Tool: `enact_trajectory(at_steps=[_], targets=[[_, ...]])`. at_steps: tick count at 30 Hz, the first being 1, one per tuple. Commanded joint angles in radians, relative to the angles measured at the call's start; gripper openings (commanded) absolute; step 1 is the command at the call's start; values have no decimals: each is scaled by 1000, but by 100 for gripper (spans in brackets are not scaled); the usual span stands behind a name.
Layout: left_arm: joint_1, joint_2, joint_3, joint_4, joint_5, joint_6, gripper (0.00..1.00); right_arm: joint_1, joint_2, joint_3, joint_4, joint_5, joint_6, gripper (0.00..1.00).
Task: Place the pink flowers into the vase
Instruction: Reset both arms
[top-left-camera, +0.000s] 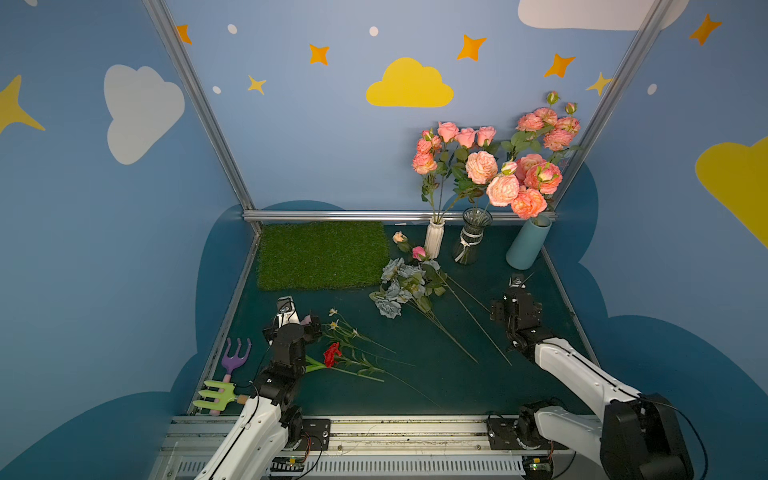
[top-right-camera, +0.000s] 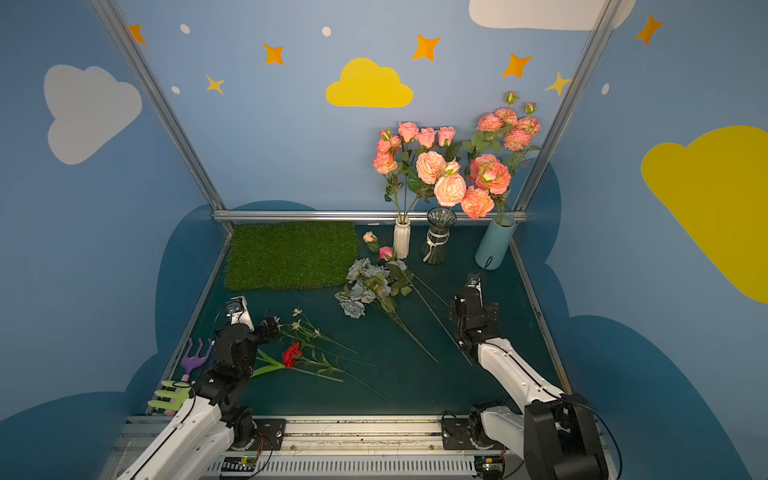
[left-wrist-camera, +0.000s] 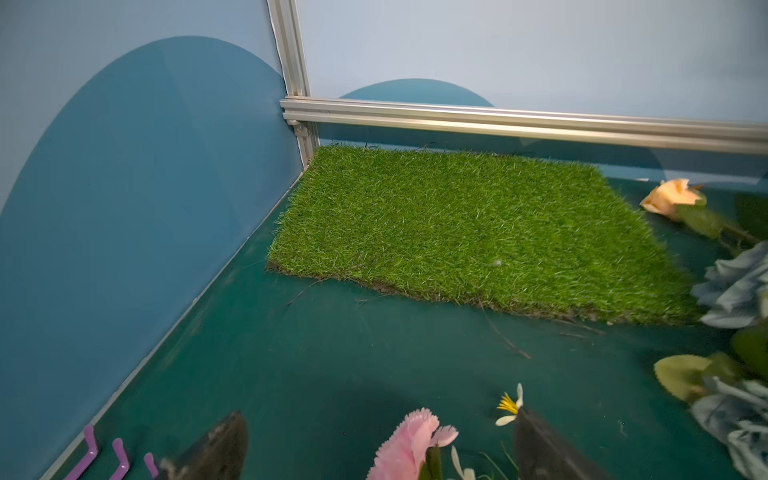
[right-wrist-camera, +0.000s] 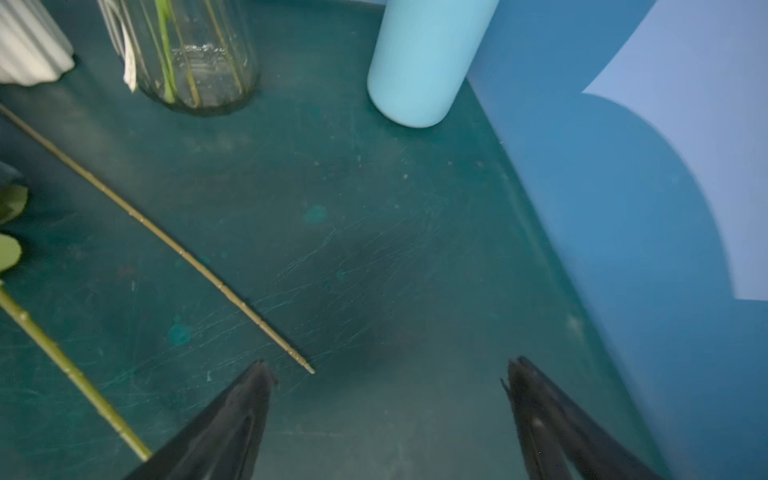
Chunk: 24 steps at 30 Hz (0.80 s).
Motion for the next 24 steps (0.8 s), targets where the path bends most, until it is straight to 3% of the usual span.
enact_trajectory(at_steps=[1,5,7,12,17,21,24], targets=[[3,93,-18,270,7,107,100,-7,42,-4,241,-27,-63,90],[11,292,-23,357,-25,79,100,-8,117,-79,492,-53,-125,90],[30,377,-46,487,21,95,100,-12,153,-125,651,-64,-167,90],[115,578,2,686,174,46,100,-56,200,-77,566,-121,-126,90],[145,822,108,783,330,184,100,-62,210,-97,596,-138,-124,90],[206,1000,106,970,380,142,100,-65,253,-166,783,-98,-104,90],[239,940,166,745,426,101,100,-93,253,-173,779,-204,-110,90]])
